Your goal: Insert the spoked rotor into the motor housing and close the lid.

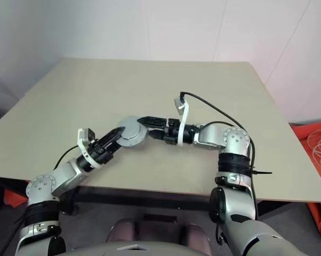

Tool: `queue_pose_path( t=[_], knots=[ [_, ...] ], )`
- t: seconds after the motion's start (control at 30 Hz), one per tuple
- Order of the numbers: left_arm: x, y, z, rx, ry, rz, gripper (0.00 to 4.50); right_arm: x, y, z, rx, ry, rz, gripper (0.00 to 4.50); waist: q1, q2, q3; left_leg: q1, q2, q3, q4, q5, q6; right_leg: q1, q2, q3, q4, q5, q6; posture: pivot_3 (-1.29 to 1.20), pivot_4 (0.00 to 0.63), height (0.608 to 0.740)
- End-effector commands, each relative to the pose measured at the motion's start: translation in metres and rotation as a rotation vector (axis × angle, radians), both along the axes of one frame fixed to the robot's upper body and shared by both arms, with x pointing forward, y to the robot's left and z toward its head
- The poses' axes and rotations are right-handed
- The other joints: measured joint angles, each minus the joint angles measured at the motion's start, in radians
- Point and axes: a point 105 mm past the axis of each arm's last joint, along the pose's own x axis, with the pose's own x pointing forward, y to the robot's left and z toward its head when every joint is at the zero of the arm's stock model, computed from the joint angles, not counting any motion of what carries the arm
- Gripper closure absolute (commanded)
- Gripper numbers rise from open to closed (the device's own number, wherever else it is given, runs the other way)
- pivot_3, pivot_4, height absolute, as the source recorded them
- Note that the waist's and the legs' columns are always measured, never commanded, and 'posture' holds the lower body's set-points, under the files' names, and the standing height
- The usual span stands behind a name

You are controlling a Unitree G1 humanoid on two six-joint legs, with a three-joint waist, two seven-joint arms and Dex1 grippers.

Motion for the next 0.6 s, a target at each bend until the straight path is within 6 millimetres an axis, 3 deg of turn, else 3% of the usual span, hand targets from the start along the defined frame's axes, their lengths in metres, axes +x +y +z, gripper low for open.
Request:
queue_pose_path(
  t=[0.03,0.17,0.4,0.6],
  knots=[
    [0.014,0.028,0.017,0.046,-0.082,0.176,2.43,0.003,-0.011,-0.006,-0.088,-0.015,-0.03,0.0,-0.001,0.0,0.0,0.0,0.0,0.0,0.0,0.0,0.0,0.0,0.0,0.0,0.0,0.0,0.0,0.0,0.0,0.74],
    [0.032,0.056,0.02,0.078,-0.067,0.394,2.43,0.007,-0.026,-0.017,-0.211,-0.041,-0.061,0.0,-0.001,0.0,0.0,-0.001,0.0,0.0,0.002,0.0,0.0,0.001,0.0,0.0,0.0,0.0,0.001,0.0,0.0,0.74],
    [0.075,0.12,0.027,0.117,0.066,0.874,2.43,0.012,-0.031,-0.003,-0.293,-0.186,-0.044,0.0,0.006,-0.004,0.0,-0.001,0.0,-0.001,0.006,0.0,0.0,0.004,0.0,0.0,-0.001,0.0,0.001,0.0,0.0,0.74],
    [0.094,0.14,0.029,0.063,0.157,1.012,2.43,0.01,-0.028,0.008,-0.323,-0.287,-0.011,0.0,0.011,-0.006,0.0,-0.002,0.0,-0.002,0.007,-0.001,0.002,0.003,0.0,0.0,-0.001,0.003,0.004,0.0,0.0,0.74]
  ],
)
